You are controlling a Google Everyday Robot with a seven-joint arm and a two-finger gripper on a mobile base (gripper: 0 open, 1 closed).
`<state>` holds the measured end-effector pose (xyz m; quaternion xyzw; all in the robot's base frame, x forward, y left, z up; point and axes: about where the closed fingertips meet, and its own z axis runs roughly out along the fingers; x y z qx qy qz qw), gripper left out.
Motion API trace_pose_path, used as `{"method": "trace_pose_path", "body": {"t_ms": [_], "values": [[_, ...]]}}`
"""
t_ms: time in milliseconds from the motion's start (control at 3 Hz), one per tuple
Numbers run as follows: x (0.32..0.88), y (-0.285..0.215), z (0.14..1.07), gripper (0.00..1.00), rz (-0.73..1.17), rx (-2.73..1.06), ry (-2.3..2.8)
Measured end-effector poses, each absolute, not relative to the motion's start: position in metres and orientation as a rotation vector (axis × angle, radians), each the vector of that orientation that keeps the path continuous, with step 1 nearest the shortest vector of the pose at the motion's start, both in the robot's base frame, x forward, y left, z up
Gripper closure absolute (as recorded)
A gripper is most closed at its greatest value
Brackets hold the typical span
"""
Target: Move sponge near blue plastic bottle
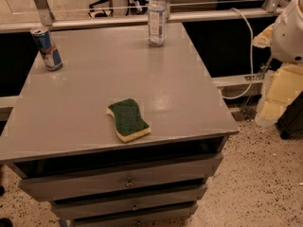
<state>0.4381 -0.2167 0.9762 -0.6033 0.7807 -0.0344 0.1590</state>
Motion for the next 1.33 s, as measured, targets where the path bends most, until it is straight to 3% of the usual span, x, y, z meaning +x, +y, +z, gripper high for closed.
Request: {"method": "trace_pose_path", "body": {"t_ms": [667,1333], "values": [[0.45,-0.208,0.973,0.0,-0.037,-1.688,2.193],[0.48,-0.109,0.942,0.0,0.211,-1.634,2.034]]}}
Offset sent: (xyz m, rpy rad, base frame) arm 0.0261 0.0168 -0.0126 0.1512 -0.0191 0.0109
